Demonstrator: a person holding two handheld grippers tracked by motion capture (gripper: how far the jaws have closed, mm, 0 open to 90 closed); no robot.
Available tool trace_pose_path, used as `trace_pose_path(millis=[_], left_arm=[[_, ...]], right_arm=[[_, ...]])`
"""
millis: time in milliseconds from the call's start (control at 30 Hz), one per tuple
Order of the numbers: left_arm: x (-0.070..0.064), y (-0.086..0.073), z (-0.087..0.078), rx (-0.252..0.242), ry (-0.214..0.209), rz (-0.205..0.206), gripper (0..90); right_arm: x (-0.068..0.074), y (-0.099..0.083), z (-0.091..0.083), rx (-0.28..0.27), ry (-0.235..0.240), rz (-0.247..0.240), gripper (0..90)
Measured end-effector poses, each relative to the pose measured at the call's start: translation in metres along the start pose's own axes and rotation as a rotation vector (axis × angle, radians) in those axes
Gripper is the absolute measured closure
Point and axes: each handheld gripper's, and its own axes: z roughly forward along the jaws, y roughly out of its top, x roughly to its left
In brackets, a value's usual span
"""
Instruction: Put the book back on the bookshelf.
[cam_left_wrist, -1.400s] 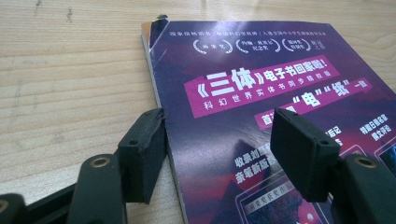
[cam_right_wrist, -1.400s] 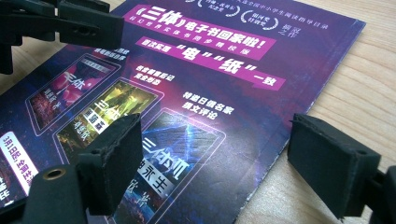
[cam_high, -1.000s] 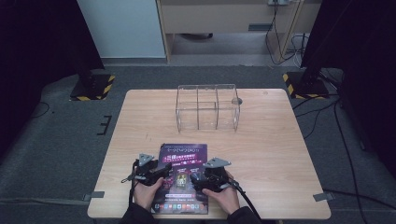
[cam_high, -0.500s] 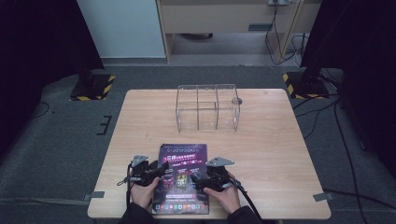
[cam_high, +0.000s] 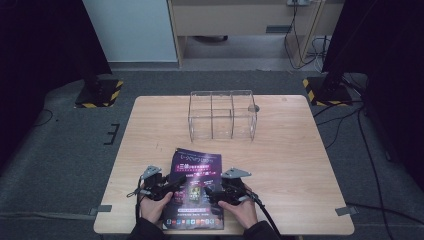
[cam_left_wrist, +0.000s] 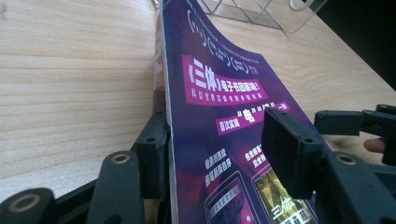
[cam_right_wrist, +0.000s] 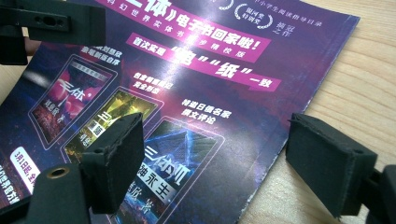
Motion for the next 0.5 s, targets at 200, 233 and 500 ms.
trace_pose_path(millis=[200, 233, 500], left_arm=[[0.0013, 0.0018, 0.0027, 0.029, -0.016, 0.045, 45.1], [0.0013, 0.0018, 0.0027, 0.029, -0.016, 0.045, 46.3], [-0.0035, 0.0025, 0.0011, 0.021, 0.075, 0.037, 67.8]], right_arm=[[0.0002, 0.0000, 0.0002, -0.001, -0.004, -0.003, 20.0], [0.0002, 0.0000, 0.0002, -0.001, -0.004, -0.003, 20.0], [0.0012, 0.0000, 0.0000, 0.001, -0.014, -0.005, 21.5]])
